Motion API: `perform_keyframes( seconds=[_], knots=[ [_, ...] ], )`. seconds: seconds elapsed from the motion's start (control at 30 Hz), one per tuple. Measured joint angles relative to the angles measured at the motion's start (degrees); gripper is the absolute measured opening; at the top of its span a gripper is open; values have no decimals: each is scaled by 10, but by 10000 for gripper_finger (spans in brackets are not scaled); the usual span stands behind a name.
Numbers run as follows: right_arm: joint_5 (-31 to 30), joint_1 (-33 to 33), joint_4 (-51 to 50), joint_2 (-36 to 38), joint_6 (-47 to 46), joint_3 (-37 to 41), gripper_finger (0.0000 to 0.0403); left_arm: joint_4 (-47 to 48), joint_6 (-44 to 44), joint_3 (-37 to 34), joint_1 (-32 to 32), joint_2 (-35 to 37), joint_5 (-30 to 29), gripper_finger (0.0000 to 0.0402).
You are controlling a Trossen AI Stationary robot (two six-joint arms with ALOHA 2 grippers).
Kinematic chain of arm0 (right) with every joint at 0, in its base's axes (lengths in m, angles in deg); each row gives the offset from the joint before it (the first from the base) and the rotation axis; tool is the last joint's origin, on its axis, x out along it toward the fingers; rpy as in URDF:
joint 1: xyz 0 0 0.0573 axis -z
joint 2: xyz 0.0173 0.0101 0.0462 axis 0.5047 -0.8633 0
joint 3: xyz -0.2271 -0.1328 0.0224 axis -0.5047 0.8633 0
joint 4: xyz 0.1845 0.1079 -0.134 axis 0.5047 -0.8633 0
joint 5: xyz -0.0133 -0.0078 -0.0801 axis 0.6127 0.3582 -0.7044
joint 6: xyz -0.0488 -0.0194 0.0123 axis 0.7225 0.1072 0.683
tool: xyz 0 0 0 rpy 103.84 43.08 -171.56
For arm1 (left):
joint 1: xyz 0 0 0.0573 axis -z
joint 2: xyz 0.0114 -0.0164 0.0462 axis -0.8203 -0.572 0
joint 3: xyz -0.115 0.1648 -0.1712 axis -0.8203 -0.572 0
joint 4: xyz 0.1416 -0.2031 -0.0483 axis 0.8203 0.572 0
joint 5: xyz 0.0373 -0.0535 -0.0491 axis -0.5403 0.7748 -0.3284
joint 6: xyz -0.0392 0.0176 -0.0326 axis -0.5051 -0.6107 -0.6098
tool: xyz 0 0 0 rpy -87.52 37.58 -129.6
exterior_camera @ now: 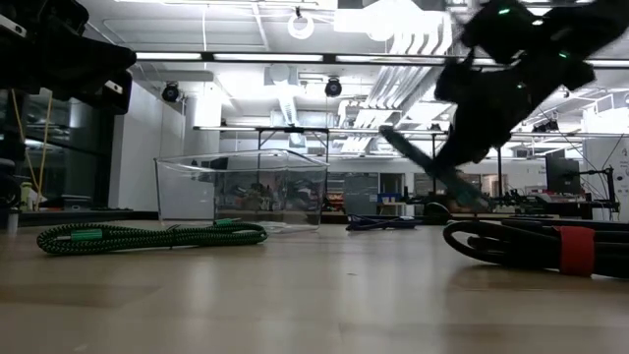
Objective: Pick and place USB-C Cables
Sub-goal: Put the light blue charger cable into the transparent bin
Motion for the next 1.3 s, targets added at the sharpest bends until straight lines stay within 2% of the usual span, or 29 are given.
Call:
perform_keyframes(
  seconds=[0.17, 0.37, 0.63, 1.3],
  knots=[
    [-29, -8, 247, 34, 3, 77, 14, 0, 0, 0, 0, 0, 0, 1],
    [-39, -11, 385, 35, 77, 73, 14, 0, 0, 0, 0, 0, 0, 1],
    [-64, -12, 406, 35, 111, 67, 14, 0, 0, 0, 0, 0, 1, 1],
    [-63, -12, 402, 35, 111, 67, 14, 0, 0, 0, 0, 0, 1, 1]
  ],
)
